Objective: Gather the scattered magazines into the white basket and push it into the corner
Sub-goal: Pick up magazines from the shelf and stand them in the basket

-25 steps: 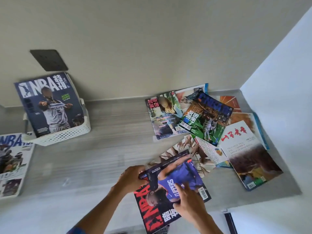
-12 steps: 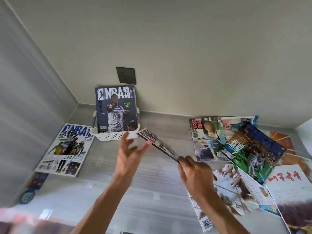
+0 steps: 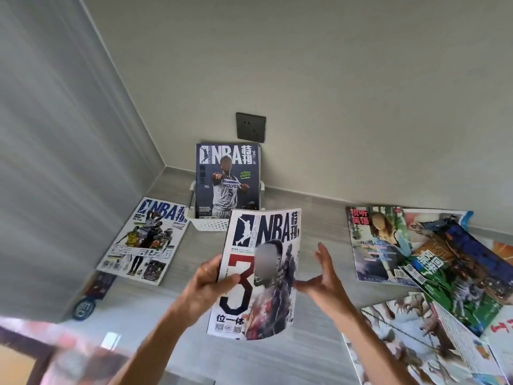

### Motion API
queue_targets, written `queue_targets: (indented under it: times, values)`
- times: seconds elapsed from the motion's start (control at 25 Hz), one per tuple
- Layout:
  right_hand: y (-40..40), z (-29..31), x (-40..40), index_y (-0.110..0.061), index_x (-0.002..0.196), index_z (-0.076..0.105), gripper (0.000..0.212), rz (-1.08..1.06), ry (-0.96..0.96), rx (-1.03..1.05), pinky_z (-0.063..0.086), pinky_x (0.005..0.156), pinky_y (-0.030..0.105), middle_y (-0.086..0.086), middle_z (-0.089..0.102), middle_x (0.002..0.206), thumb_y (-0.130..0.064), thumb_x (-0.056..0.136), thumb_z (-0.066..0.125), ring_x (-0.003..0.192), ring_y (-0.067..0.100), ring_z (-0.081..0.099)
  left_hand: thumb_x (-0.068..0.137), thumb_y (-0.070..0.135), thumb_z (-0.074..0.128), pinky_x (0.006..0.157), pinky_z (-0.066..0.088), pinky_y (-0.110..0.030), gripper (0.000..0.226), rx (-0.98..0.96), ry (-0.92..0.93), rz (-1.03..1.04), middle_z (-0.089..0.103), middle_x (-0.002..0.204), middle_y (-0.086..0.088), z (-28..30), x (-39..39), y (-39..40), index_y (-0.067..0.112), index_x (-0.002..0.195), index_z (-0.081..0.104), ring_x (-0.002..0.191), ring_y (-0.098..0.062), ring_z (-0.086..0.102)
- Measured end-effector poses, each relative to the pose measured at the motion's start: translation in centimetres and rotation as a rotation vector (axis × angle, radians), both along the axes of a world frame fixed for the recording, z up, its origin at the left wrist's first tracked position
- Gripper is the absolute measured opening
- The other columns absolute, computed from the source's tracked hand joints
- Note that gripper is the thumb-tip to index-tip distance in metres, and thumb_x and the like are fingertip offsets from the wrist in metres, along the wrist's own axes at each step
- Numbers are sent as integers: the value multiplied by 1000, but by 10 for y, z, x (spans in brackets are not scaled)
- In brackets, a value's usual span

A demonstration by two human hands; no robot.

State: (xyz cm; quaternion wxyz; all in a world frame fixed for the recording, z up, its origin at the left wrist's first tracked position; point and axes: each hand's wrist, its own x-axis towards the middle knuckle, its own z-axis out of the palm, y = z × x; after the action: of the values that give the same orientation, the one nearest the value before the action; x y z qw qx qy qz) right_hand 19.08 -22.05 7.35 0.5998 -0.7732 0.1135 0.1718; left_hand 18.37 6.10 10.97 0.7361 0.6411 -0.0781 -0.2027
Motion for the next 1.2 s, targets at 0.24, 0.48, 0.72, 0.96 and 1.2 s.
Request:
queue_targets:
  times: [0.24,0.48,0.72,0.96,1.2]
  values:
    - [33,-22,22,-15,77,67,10,-10,47,57,50,58,18,-3,74,68,-12,85,71,66,13,64,86,3,65,72,55,-40,10,577,-114,309,73,84,-12,-38,17,33,-2,91,71,79,-27,68]
    - [82,24,79,-26,98,70,13,-17,-273,-32,52,69,34,6,75,84,-18,93,62,72,18,65,93,10,58,62,59,-19,16,565,-206,498,76,85,9,0,68,69,18,105,66,82,-3,73]
    - [133,72,210,-20,108,62,18,-118,-408,-173,57,76,40,2,74,97,-29,99,49,86,22,70,97,9,51,68,59,-30,27,415,-199,618,69,86,5,55,206,89,33,90,60,75,-12,67]
    - [144,24,258,-19,124,54,27,-100,-238,-224,51,87,36,5,67,119,-20,98,52,106,27,66,95,11,51,91,55,-48,21,580,-43,538,68,113,-11,2,260,102,16,114,59,100,-29,65]
    - [100,-7,175,-23,130,53,45,-77,2,-200,50,80,28,3,57,136,-16,87,64,104,18,63,87,9,56,109,39,-41,54,749,-91,528,49,143,-9,-19,198,51,17,138,42,130,-28,47]
